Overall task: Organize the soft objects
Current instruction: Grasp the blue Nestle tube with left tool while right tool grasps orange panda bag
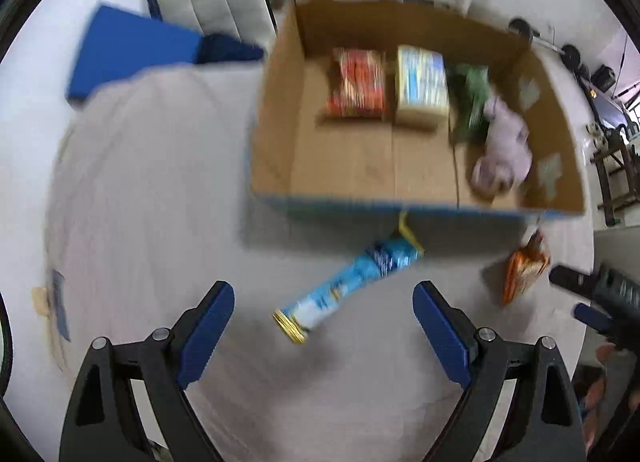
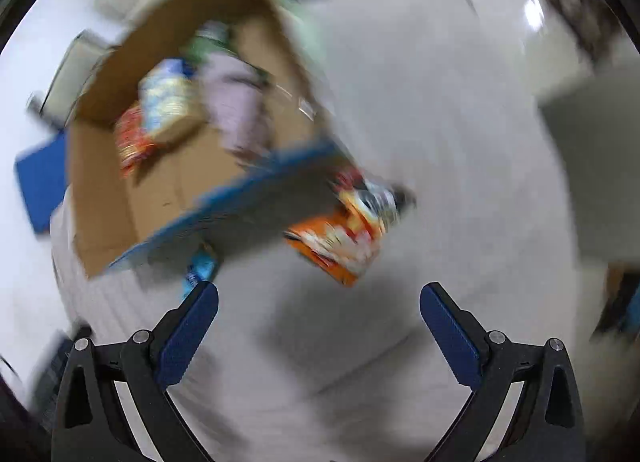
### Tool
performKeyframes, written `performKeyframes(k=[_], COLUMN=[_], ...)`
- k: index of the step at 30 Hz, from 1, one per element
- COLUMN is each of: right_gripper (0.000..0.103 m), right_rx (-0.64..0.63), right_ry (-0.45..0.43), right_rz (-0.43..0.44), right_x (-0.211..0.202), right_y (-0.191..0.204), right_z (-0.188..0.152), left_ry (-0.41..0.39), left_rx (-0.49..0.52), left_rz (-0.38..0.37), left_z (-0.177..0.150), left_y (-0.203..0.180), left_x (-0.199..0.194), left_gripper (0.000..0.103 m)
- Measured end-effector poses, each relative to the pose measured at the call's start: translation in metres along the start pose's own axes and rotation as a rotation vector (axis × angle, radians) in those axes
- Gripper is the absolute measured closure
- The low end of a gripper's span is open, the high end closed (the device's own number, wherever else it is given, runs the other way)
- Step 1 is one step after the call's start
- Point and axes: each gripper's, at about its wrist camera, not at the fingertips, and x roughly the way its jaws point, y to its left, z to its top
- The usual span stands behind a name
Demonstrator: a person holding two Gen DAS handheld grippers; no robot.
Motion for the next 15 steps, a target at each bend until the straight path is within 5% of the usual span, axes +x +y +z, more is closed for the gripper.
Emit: performKeyframes(k=[4, 9, 15], right_gripper=[0.001, 0.003, 0.043], right_rx=[0.182, 0.237, 0.2], right_ry=[0.01, -0.025, -0.01], right_rz=[0.068, 0.105, 0.082], right_x=[0.039, 0.058, 0.068], right_y=[-0.036, -0.046, -0.04], right_z=[0.008, 0.018, 0.02], left_ry=[0.097, 0.132, 0.169], left_rx=[-0.023, 0.007, 0.133], left_rz=[-0.042, -0.04, -0.046], left_z=[-0.013, -0.015, -0.007], left_y=[0.007, 0.005, -0.02], left_x=[0.042, 0.072, 0.099], left_gripper=[0.011, 0.011, 0.011])
